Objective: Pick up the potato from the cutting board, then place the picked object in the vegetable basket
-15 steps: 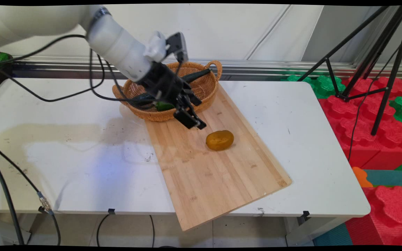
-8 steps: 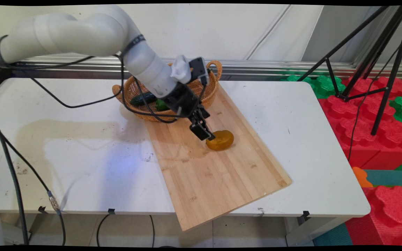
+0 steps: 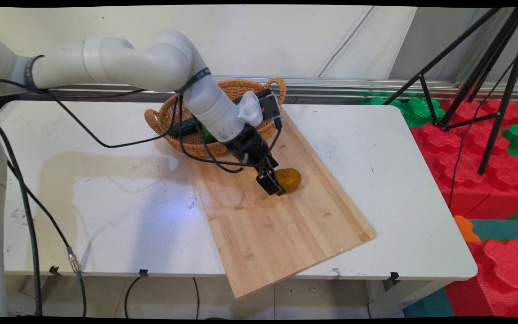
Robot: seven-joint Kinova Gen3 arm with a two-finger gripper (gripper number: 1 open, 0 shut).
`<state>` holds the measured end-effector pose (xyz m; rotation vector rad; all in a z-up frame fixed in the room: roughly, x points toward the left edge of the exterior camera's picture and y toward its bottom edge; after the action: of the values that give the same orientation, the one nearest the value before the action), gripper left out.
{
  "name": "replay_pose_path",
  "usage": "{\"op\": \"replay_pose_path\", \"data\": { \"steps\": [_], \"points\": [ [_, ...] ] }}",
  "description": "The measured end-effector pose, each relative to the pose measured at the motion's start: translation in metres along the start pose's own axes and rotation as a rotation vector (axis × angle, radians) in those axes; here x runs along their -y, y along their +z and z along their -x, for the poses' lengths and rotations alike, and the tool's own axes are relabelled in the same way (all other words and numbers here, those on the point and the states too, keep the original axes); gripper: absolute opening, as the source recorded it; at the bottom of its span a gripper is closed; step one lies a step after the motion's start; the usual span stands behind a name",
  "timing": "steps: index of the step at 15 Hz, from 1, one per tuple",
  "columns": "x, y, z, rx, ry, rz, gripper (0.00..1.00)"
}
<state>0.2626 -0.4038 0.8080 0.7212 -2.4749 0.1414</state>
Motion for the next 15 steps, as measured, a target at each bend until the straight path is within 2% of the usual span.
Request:
{"op": "replay_pose_path", "data": {
  "steps": [8, 9, 15],
  "points": [
    [0.003, 0.026, -0.001, 0.017, -0.005, 0.006, 1.00],
    [0.004, 0.028, -0.001, 0.017, -0.006, 0.006, 0.00],
    [0.004, 0.031, -0.002, 0.013, -0.022, 0.012, 0.00]
  ]
}}
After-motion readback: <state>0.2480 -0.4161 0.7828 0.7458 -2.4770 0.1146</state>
